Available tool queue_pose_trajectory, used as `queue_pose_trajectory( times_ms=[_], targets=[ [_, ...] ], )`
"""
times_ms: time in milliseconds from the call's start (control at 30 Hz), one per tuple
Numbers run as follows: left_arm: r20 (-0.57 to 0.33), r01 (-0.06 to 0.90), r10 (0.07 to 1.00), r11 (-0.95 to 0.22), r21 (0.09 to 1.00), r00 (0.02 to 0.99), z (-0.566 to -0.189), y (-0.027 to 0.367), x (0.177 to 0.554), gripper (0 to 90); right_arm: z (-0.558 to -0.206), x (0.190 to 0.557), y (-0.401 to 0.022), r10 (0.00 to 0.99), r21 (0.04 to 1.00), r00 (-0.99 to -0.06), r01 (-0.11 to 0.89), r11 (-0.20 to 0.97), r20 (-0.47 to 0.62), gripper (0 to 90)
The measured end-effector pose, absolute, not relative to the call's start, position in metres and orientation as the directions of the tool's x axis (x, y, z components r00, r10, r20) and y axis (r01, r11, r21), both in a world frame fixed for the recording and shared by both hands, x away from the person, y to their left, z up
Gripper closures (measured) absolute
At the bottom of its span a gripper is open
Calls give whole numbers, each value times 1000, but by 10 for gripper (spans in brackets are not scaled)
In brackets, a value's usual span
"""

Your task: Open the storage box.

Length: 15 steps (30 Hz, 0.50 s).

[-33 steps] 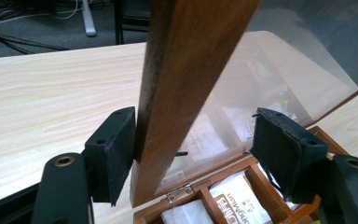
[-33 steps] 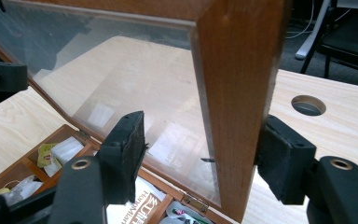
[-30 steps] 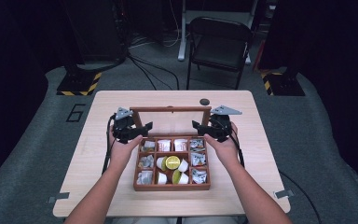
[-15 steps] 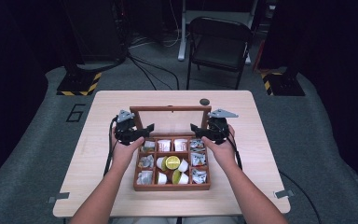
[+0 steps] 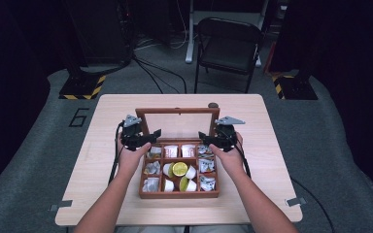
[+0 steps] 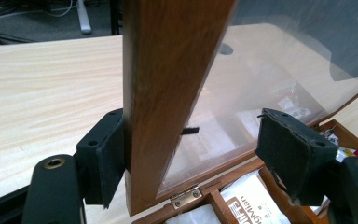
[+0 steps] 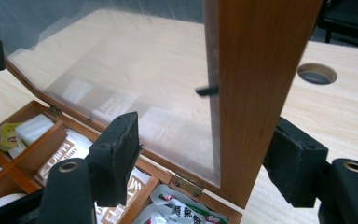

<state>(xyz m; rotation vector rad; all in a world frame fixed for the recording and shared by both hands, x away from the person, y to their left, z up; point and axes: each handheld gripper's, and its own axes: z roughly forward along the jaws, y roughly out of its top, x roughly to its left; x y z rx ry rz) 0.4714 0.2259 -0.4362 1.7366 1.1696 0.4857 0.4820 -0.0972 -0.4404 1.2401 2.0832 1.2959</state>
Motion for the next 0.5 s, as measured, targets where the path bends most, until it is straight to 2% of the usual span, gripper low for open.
queue_pose_trajectory(
  times_ms=[200, 500],
  targets=[
    [-215, 507, 860, -59, 860, 463, -445, 232, 472, 278, -446, 486, -98, 839, 849, -528, 497, 181, 130, 342],
    [-207, 506, 858, -70, 860, 470, -452, 232, 475, 287, -448, 488, -97, 844, 854, -523, 488, 181, 120, 352]
  ],
)
